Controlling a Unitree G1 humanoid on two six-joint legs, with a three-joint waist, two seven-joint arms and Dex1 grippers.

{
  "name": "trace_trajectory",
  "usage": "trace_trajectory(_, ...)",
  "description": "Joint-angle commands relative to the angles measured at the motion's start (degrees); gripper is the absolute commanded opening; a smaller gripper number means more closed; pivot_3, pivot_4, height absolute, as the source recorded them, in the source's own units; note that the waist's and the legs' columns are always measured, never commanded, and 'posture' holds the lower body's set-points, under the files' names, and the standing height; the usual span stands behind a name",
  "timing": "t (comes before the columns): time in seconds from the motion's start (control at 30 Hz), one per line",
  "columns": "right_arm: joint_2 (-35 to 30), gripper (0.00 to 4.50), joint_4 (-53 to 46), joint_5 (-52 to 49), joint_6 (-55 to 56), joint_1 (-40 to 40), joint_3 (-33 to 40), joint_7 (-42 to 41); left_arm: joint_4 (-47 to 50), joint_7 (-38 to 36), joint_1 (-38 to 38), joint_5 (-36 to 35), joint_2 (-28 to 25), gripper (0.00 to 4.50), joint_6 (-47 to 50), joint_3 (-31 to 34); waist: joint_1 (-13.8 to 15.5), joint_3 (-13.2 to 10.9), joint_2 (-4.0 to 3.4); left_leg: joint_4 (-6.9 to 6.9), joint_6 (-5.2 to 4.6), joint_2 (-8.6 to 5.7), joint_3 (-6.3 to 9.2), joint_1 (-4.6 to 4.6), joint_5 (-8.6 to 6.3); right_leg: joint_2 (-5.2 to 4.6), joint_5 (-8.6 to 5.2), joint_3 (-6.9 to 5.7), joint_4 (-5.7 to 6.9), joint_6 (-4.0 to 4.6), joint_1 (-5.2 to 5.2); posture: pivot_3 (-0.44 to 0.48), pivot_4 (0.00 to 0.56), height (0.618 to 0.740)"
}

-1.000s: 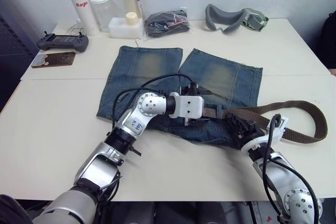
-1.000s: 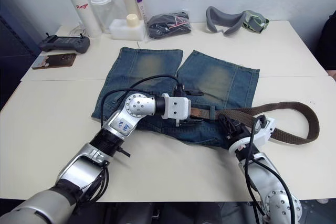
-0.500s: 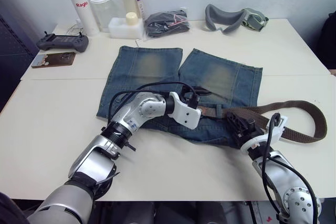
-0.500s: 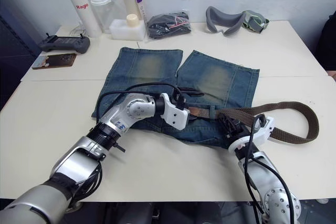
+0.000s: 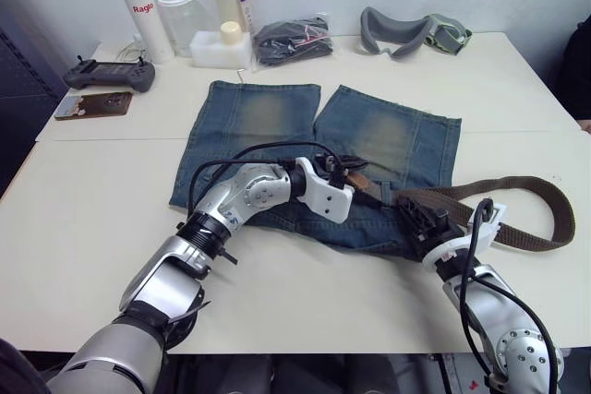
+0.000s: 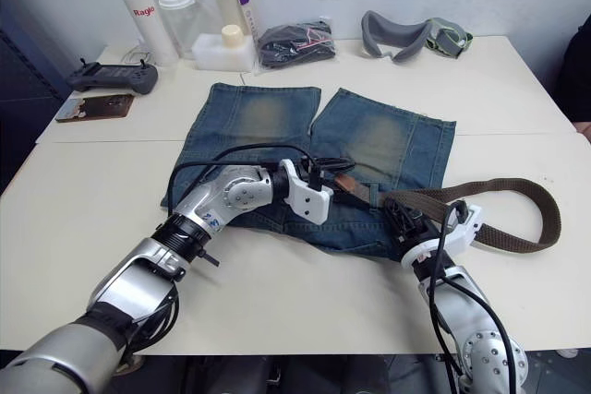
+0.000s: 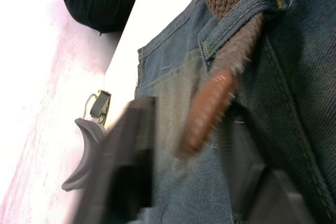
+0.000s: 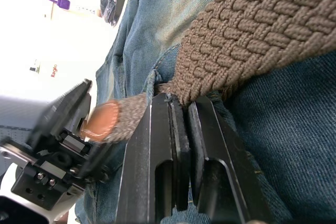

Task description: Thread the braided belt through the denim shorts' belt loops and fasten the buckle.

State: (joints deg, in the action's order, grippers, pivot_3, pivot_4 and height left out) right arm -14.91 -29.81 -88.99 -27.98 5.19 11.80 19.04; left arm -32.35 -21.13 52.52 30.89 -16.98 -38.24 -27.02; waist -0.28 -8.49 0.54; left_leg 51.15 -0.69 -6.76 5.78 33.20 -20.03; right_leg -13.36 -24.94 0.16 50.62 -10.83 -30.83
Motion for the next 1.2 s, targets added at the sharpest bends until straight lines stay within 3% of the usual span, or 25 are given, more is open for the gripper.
trace_trajectory(0.03,0.77,0.0,-0.07,0.12,-0.42,-0.22,-0.69,0.17,1.99,0.44,-0.46,-0.84,-0.56,0.04,-1.68,0.68,0.0,0.0,0.0,0.0,0.0,-0.01,0.0,0.0,0.0,-0.01,0.0,0.01,0.0,0.0,0.0,0.0,0.15,0.636)
trace_trajectory(0.13,0.21,0.0,-0.21,0.85,-0.62,-0.04,-0.51,0.3,1.62,0.43,-0.69,-0.74,-0.76,0.01,-2.1,0.6,0.0,0.0,0.0,0.0,0.0,-0.01,0.0,0.0,0.0,0.0,0.0,0.01,0.01,0.0,-0.01,0.0,0.15,0.636)
trace_trajectory(0.3,-0.99,2.11,-3.39,-1.88,-0.51,1.01,1.46,-3.4,0.51,0.12,-0.64,-1.0,-0.87,0.0,-1.91,0.72,0.04,0.0,0.0,-0.01,0.0,-0.13,0.0,0.03,0.0,-0.07,0.0,0.08,0.14,0.0,-0.13,0.0,0.15,0.636)
trace_trajectory(0.4,-6.43,3.67,-7.21,-1.77,-2.41,3.04,3.94,-7.35,-0.57,-0.2,-0.45,-1.44,-0.89,0.0,-1.29,1.03,0.1,0.0,0.0,-0.01,-0.02,-0.25,0.0,0.05,-0.01,-0.13,-0.01,0.13,0.16,-0.02,-0.17,0.0,0.15,0.636)
trace_trajectory(0.47,-12.74,4.47,-10.94,0.09,-5.09,4.39,5.05,-12.23,-1.44,-0.5,-0.24,-1.99,-0.85,0.0,-0.86,1.32,0.16,0.0,0.0,0.0,-0.04,-0.29,0.0,0.06,-0.01,-0.17,-0.02,0.13,0.15,-0.03,-0.15,0.0,0.15,0.636)
trace_trajectory(0.6,-25.07,4.47,-17.4,5.2,-10.06,3.73,2.84,-21.98,-3.55,-3.89,0.07,-5.58,0.06,0.0,0.12,1.63,0.0,0.0,0.03,-0.01,-0.1,-0.31,0.02,0.03,-0.03,-0.19,-0.02,0.07,0.04,-0.15,-0.09,0.0,0.15,0.636)
trace_trajectory(0.77,-34.31,4.47,-18.85,25.92,-11.03,0.71,-4.52,-28.62,-4.65,-5.84,0.57,-6.9,0.74,0.0,0.47,1.98,0.24,-0.04,0.12,-0.03,-0.1,-0.31,0.14,0.0,-0.03,-0.25,-0.01,-0.1,-0.18,-0.21,0.11,0.0,0.15,0.636)
trace_trajectory(0.93,-41.9,4.47,-14.83,51.41,-8.1,-3.21,-17.4,-34.99,-5.05,-6.88,0.78,-7.14,1.0,0.0,0.68,1.9,0.19,-0.05,0.13,-0.03,-0.11,-0.36,0.15,0.0,-0.02,-0.29,0.08,-0.13,-0.41,-0.4,0.23,0.0,0.15,0.636)
trace_trajectory(1.03,-42.93,3.65,-10.39,62.53,-4.03,-4.21,-21.48,-36.89,-5.06,-7.2,0.82,-7.03,0.99,0.0,0.63,1.86,0.19,-0.05,0.15,-0.05,-0.05,-0.4,0.15,0.01,0.02,-0.29,0.12,-0.14,-0.5,-0.47,0.26,0.0,0.15,0.636)
trace_trajectory(1.2,-43.71,1.14,-7.09,70.54,-1.95,-2.38,-20.63,-40.11,-4.22,-7.73,0.88,-7.23,0.49,0.0,1.05,2.32,0.22,-0.05,0.16,-0.03,0.06,-0.43,0.13,0.01,0.09,-0.34,0.14,-0.12,-0.51,-0.51,0.27,0.0,0.15,0.636)
